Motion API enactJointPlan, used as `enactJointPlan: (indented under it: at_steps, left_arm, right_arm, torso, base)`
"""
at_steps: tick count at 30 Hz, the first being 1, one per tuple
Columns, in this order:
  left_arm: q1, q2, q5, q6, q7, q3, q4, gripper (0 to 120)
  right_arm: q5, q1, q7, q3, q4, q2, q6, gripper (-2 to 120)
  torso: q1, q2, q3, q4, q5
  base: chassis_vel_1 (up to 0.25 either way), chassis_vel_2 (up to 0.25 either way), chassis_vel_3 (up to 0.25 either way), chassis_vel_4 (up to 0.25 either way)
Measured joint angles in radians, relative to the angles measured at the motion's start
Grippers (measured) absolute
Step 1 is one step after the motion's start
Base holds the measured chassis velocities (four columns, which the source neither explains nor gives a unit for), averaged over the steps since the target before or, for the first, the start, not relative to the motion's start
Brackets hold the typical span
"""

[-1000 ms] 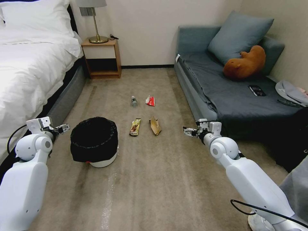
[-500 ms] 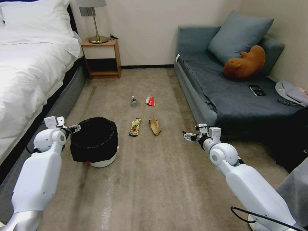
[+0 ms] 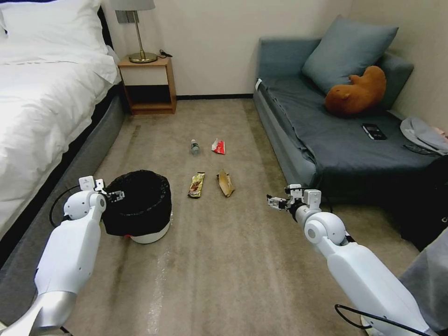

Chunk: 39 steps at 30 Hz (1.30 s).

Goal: Pick up the trash bin, then pick up the garbage on the floor and place it into the trash bin.

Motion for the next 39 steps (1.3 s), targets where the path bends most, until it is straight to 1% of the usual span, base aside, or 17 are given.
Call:
enactJointPlan:
  at_steps: [2,4,5,7,10,13,16,18,21,22,24,25,29,30,32,37,39]
  left_arm:
    - [-0.004,-0.004,0.010,0.000,0.000,0.000,0.008,90]
    - [-0.006,-0.008,0.032,-0.004,0.016,0.003,0.020,81]
    - [-0.006,-0.008,0.032,-0.004,0.016,0.003,0.020,81]
    - [-0.004,-0.007,0.042,-0.009,0.028,0.004,0.022,70]
    - [-0.003,-0.006,0.043,-0.012,0.030,0.004,0.022,66]
    - [0.002,0.002,0.048,-0.028,0.037,-0.003,0.024,49]
    - [0.004,0.005,0.052,-0.034,0.040,-0.005,0.024,44]
    - [0.013,0.011,0.082,-0.058,0.054,-0.018,0.015,30]
    - [0.020,0.013,0.100,-0.068,0.061,-0.026,0.005,25]
    - [0.032,0.015,0.122,-0.079,0.070,-0.035,-0.011,18]
    - [0.040,0.016,0.134,-0.084,0.074,-0.042,-0.023,15]
    - [0.050,0.017,0.141,-0.090,0.077,-0.050,-0.038,10]
    - [0.081,0.018,0.158,-0.102,0.087,-0.076,-0.087,8]
    - [0.081,0.018,0.158,-0.102,0.087,-0.076,-0.087,8]
    - [0.101,0.020,0.170,-0.108,0.090,-0.088,-0.124,8]
    - [0.118,0.026,0.196,-0.111,0.095,-0.096,-0.166,8]
    - [0.126,0.031,0.215,-0.116,0.099,-0.103,-0.202,7]
  right_arm:
    - [0.000,0.002,0.001,-0.004,-0.001,0.002,0.001,100]
    - [0.000,0.008,0.001,-0.012,-0.006,0.007,0.002,100]
    - [0.000,0.008,0.001,-0.012,-0.006,0.007,0.002,100]
    - [-0.002,0.010,0.002,-0.019,-0.009,0.009,0.004,100]
    - [-0.002,0.010,0.002,-0.021,-0.010,0.010,0.004,100]
    - [0.003,0.012,0.004,-0.026,-0.013,0.015,0.006,100]
    - [0.012,0.013,0.008,-0.027,-0.013,0.017,0.006,100]
    - [0.017,0.013,0.017,-0.031,-0.013,0.027,0.006,100]
    - [0.015,0.011,0.017,-0.033,-0.014,0.030,0.006,100]
    - [0.013,0.008,0.018,-0.034,-0.014,0.033,0.006,100]
    - [0.011,0.005,0.018,-0.035,-0.014,0.036,0.006,100]
    - [0.007,0.003,0.018,-0.036,-0.015,0.041,0.006,100]
    - [-0.001,-0.005,0.018,-0.037,-0.019,0.053,0.009,100]
    - [-0.001,-0.005,0.018,-0.037,-0.019,0.053,0.009,100]
    - [-0.002,-0.012,0.018,-0.037,-0.019,0.054,0.011,100]
    - [-0.002,-0.013,0.016,-0.037,-0.018,0.052,0.016,100]
    - [-0.002,-0.013,0.015,-0.037,-0.018,0.051,0.020,100]
  torso:
    - [0.000,0.000,0.000,-0.0001,0.0001]
    - [0.000,0.000,0.000,-0.0001,0.0000]
    - [0.000,0.000,0.000,-0.0001,0.0000]
    - [0.000,0.000,0.000,-0.0001,0.0001]
    - [0.000,0.000,0.000,-0.0001,0.0001]
    - [0.000,0.000,0.000,-0.0001,0.0000]
    - [0.000,0.000,0.000,-0.0001,0.0000]
    - [0.000,0.000,0.000,-0.0001,-0.0001]
    - [0.000,0.000,0.000,-0.0001,-0.0001]
    - [0.000,0.000,0.000,-0.0002,0.0000]
    - [0.000,0.000,0.000,-0.0001,-0.0001]
    - [0.000,0.000,0.000,-0.0001,-0.0003]
    - [0.000,0.000,0.000,-0.0001,-0.0002]
    - [0.000,0.000,0.000,-0.0001,-0.0002]
    - [0.000,0.000,0.000,-0.0001,0.0000]
    - [0.000,0.000,0.000,-0.0001,-0.0001]
    - [0.000,0.000,0.000,0.0000,0.0000]
  base:
    - [0.000,0.000,0.000,0.000]
    - [0.000,0.000,0.000,0.000]
    - [0.000,0.000,0.000,0.000]
    - [0.000,0.000,0.000,0.000]
    - [0.000,0.000,0.000,0.000]
    - [0.000,0.000,0.000,0.000]
    - [0.000,0.000,0.000,0.000]
    - [0.000,0.000,0.000,0.000]
    - [0.000,0.000,0.000,0.000]
    - [0.000,0.000,0.000,0.000]
    - [0.000,0.000,0.000,0.000]
    - [0.000,0.000,0.000,0.000]
    - [0.000,0.000,0.000,0.000]
    - [0.000,0.000,0.000,0.000]
    - [0.000,0.000,0.000,0.000]
    - [0.000,0.000,0.000,0.000]
    - [0.000,0.000,0.000,0.000]
